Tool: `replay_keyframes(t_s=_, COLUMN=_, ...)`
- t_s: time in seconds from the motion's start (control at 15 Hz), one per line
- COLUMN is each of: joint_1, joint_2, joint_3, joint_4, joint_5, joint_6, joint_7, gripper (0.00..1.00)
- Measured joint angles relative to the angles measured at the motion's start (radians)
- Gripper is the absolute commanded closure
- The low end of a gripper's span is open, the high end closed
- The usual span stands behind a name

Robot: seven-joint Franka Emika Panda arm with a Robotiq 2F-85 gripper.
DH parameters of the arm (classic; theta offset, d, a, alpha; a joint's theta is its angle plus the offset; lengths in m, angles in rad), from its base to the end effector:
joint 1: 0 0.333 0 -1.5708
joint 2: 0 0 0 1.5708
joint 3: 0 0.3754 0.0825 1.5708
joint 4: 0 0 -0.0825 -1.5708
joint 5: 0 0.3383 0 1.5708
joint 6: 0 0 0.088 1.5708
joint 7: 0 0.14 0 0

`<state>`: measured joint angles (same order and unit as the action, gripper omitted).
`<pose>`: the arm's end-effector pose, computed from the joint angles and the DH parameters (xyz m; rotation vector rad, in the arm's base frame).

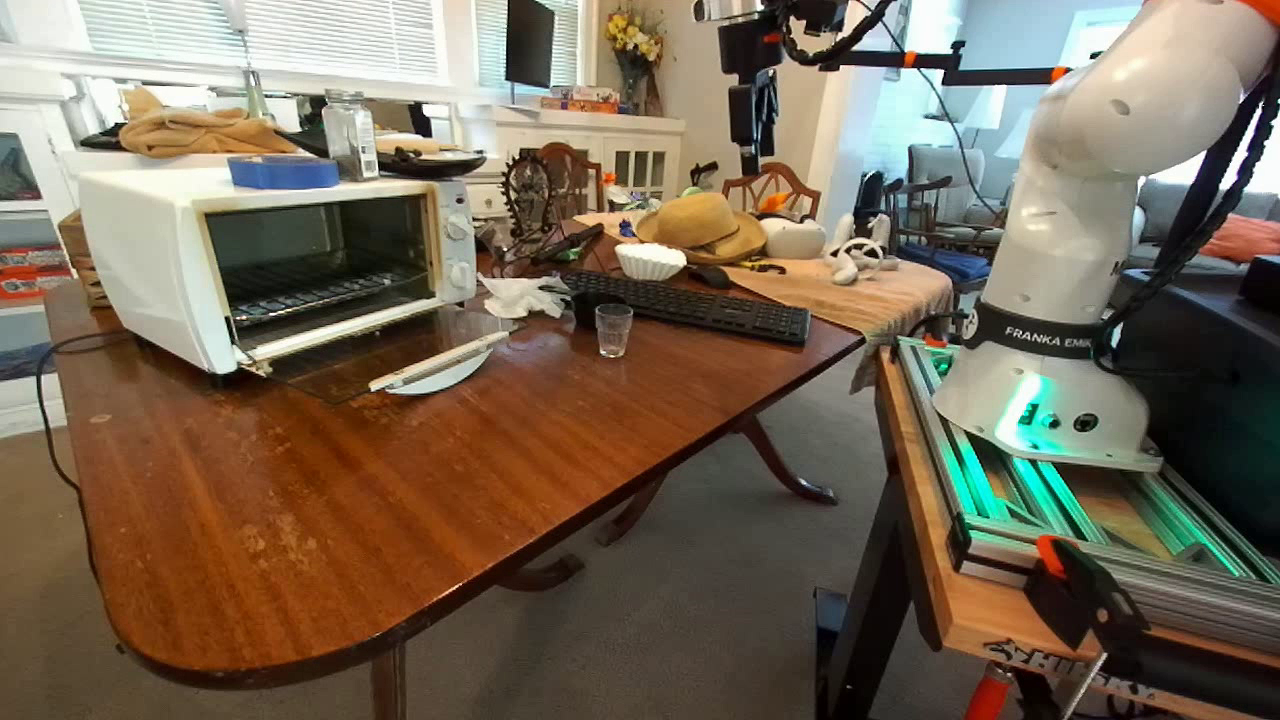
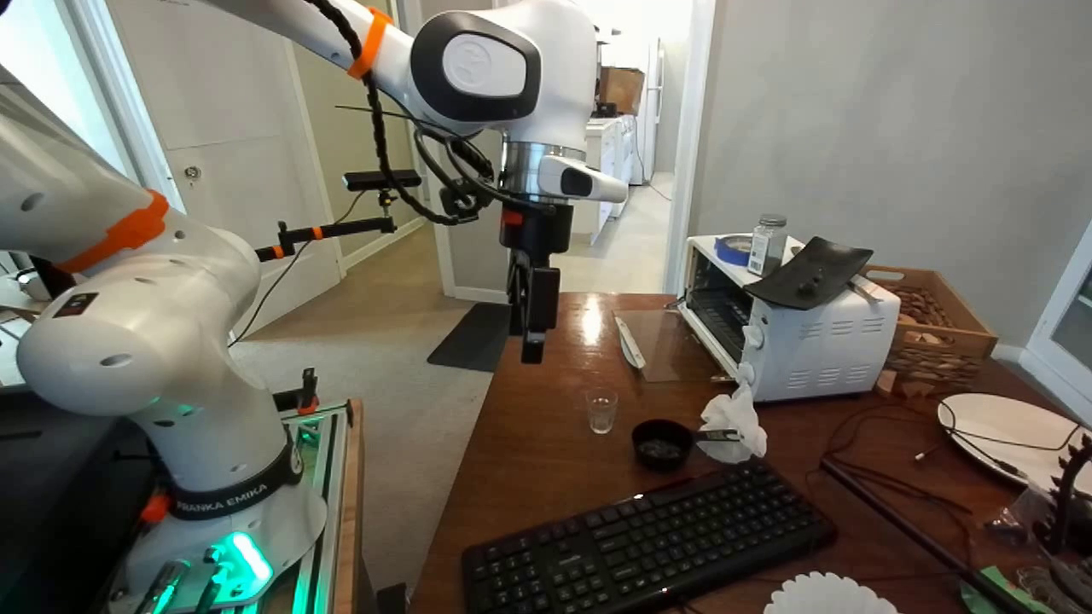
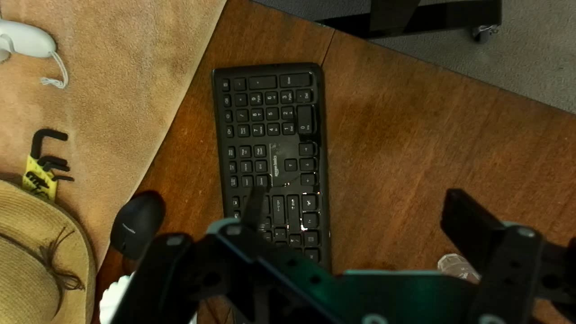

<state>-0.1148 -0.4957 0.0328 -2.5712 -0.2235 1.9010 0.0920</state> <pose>0.2908 -0.0462 0.4605 2.9074 -0.1279 -0.2549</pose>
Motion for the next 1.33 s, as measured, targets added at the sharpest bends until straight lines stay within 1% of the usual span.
replay_keyframes(t_s=0.8, joint_1=0.000, joint_2=0.000, joint_3=0.000, joint_4=0.000, joint_5=0.000, joint_6=0.000, joint_7=0.000, gripper=0.00)
replay_keyframes(t_s=0.87, joint_1=0.000, joint_2=0.000, joint_3=0.001, joint_4=0.000, joint_5=-0.017, joint_6=0.000, joint_7=0.014, gripper=0.00)
replay_keyframes(t_s=1.13, joint_1=-0.028, joint_2=0.023, joint_3=0.023, joint_4=0.007, joint_5=-0.174, joint_6=0.013, joint_7=0.185, gripper=0.00)
replay_keyframes(t_s=1.33, joint_1=-0.068, joint_2=0.075, joint_3=0.022, joint_4=0.022, joint_5=-0.263, joint_6=0.068, joint_7=0.323, gripper=0.00)
